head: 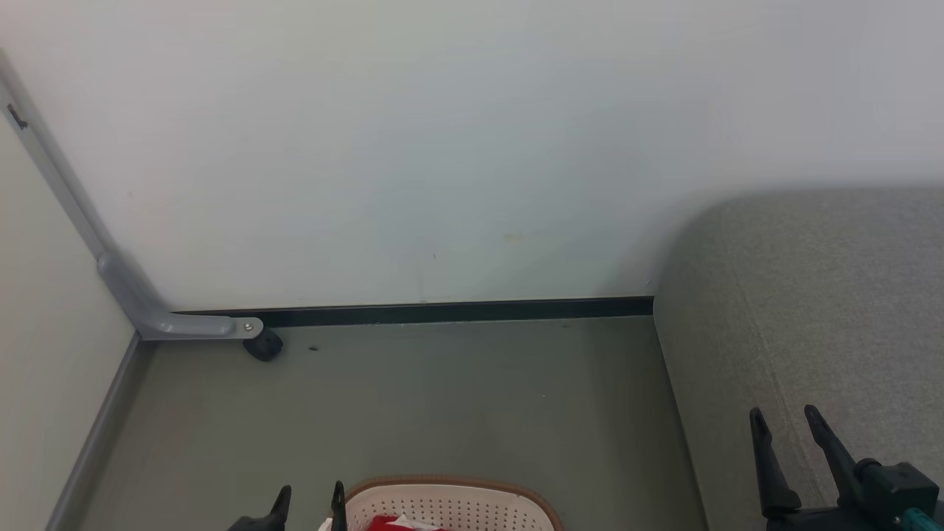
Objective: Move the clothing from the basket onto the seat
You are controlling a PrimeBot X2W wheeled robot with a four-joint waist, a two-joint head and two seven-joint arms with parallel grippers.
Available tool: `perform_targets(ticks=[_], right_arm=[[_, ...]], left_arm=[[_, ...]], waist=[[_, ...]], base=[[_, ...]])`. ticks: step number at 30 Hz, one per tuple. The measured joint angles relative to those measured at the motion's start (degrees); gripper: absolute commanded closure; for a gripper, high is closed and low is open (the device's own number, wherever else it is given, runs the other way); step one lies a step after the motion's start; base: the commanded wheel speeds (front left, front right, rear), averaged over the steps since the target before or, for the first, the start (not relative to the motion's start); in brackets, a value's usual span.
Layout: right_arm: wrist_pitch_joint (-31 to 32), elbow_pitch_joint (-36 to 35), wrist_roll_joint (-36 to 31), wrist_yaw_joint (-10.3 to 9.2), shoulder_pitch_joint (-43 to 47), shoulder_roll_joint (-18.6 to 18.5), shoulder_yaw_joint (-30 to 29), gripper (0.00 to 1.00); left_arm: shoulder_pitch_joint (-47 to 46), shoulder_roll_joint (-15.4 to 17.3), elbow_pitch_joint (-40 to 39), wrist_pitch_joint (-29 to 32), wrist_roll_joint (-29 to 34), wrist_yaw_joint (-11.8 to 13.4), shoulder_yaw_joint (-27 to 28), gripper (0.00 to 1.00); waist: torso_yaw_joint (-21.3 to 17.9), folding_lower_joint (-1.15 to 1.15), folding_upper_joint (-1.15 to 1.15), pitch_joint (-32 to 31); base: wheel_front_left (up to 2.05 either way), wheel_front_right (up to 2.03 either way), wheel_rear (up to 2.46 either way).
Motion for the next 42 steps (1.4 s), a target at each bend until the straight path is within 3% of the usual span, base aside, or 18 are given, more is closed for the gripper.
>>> perform_targets(ticks=[10,21,28,42], right_arm=[[0.0,-5.2,-2.0,0.48,-2.4,-1.6,0.3,0.0],[0.0,-11.6,-2.5,0.55,-7.4,-2.4,-0.2,0.0],[0.1,-15.6,-1.9,0.58,-10.6,-2.3,-1.0,0.0],[0.1,-22.9,-0.9,0.43,-16.3,-1.8,-2.9,0.0]], left_arm=[[-3.2,-0.4,5.4,0.1,0.0,0.0,-4.8,0.0],[-9.6,-0.5,7.2,1.7,-7.8,0.6,-15.6,0.0],[-15.9,-0.5,9.4,4.2,-9.7,0.6,-22.1,0.0],[-24.6,-0.5,13.3,10.2,-16.2,1.1,-30.0,0.0]], waist=[[-1.0,0.0,0.0,4.4],[-3.5,0.0,0.0,11.6],[-5.9,0.01,0.01,17.9],[-9.9,0.01,0.01,29.4]], base=[[0.0,0.0,0.0],[0.0,0.0,0.0],[0.0,0.0,0.0],[0.0,0.0,0.0]])
